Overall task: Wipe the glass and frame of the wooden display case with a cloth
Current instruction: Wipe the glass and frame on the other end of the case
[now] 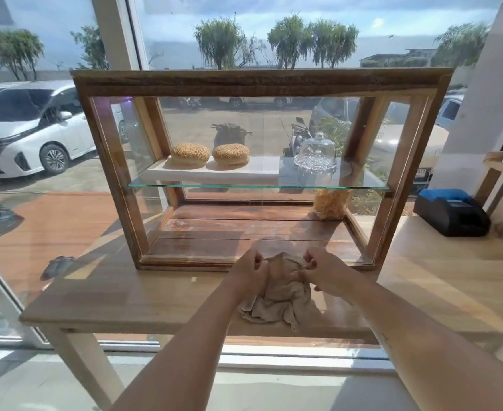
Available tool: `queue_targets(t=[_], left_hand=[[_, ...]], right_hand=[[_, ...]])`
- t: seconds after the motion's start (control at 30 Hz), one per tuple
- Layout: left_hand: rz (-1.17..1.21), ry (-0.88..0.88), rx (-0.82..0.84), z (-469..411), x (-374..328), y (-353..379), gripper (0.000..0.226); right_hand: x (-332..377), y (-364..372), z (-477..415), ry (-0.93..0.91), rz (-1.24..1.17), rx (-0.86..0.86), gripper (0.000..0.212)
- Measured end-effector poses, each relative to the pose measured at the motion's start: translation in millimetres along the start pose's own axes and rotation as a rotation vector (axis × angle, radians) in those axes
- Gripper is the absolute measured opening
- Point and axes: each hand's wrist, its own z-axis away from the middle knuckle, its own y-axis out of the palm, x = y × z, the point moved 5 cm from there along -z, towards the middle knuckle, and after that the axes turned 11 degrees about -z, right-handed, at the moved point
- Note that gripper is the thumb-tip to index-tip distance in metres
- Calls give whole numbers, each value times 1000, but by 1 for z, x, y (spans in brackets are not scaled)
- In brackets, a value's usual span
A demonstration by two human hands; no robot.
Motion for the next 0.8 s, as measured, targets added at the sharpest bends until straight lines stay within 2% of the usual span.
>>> queue_targets(t=[0.17,0.2,0.27,0.33,0.43,0.5,0.57,0.63,0.67,0.73,0.8], left_hand=[[11,-15,62,-2,3,12,29],[-2,-18,65,-2,4,15,28],[-99,7,45,-3,3,16,12],[-170,5,11,-5,3,13,13],[-201,-67,-118,-8,11,-3,20],[-362,-78,-213,-3,16,-12,23],[-502,-16,-342,6,13,-13,23],[-422,120,-450,16,-1,-11,17],[-387,213,-427,19,-9,-5,17],[-415,373,-224,23,-22,18,27],[-533,381,22,26,-18,39,48]], right_hand=[[-2,11,-3,-22,-73,33,20],[-4,11,-4,-18,-60,41,19],[-7,10,-6,-7,-32,46,15],[-14,8,-9,15,-17,24,19],[-26,5,-9,51,93,-108,30],[-25,3,-4,11,354,-229,26],[-17,6,-1,-111,578,-296,25],[-12,9,1,-237,613,-298,18],[-12,10,2,-273,612,-284,14],[-16,11,6,-341,616,-274,16],[-27,11,10,-366,588,-250,26]])
